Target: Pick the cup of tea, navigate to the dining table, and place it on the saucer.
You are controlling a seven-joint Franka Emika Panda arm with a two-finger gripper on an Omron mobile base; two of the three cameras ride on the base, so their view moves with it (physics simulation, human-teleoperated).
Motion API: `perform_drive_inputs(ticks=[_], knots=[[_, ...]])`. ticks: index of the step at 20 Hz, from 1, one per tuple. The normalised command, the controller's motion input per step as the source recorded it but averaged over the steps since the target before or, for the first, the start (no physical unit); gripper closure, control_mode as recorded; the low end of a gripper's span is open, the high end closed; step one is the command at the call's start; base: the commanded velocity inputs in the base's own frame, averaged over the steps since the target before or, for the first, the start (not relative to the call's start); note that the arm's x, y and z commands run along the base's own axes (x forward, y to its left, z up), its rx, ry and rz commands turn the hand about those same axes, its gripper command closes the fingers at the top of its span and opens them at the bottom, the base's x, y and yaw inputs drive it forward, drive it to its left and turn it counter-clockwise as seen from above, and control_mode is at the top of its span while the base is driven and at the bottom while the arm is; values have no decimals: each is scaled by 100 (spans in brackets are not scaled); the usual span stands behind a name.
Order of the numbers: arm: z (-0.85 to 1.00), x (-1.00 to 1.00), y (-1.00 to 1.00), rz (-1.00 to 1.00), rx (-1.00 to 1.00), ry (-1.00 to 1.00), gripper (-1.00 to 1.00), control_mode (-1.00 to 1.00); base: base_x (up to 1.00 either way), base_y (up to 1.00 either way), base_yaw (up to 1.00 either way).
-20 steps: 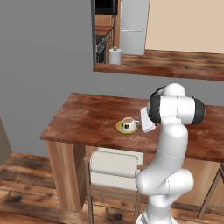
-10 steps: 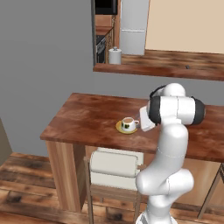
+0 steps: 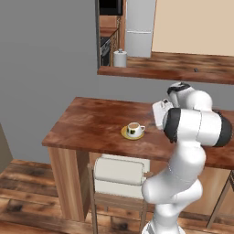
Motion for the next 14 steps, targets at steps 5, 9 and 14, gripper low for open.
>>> perform_drive_inputs(ticks=[5,9,14], knots=[[100,-87,0,-2,-4,0,-100,-100,0,0,0],[97,-100,0,-18,-1,6,-100,-100,0,0,0],[89,-100,7,-28,0,11,-100,-100,0,0,0]])
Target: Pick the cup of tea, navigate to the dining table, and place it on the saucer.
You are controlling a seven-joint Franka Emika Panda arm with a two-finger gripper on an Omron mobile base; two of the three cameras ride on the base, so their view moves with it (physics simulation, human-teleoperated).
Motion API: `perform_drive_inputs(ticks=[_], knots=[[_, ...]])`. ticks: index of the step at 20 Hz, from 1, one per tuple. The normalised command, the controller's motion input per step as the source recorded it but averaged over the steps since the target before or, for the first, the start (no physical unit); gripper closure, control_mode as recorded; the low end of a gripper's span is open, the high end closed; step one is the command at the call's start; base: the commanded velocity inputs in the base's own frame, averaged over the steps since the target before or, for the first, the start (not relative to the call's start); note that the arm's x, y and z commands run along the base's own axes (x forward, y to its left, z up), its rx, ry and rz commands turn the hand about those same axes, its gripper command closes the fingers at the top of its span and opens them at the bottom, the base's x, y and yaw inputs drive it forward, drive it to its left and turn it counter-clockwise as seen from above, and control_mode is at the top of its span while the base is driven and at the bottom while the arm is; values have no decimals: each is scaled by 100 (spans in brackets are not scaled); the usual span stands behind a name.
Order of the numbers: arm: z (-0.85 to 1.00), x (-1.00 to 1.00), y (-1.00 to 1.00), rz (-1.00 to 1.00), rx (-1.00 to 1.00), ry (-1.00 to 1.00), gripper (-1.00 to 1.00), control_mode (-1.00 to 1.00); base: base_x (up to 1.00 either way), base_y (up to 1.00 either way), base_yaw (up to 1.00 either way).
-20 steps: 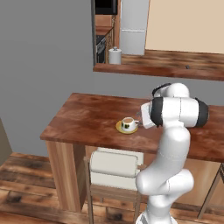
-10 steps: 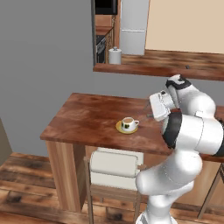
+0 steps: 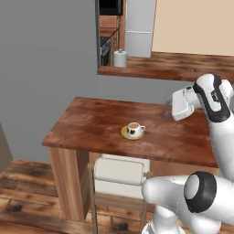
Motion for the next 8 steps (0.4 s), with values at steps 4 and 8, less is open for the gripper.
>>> perform_drive_inputs(ticks=[4,8], knots=[[81,-100,3,-29,0,6,-100,-100,0,0,0],[71,-100,10,-31,0,4,-100,-100,0,0,0]])
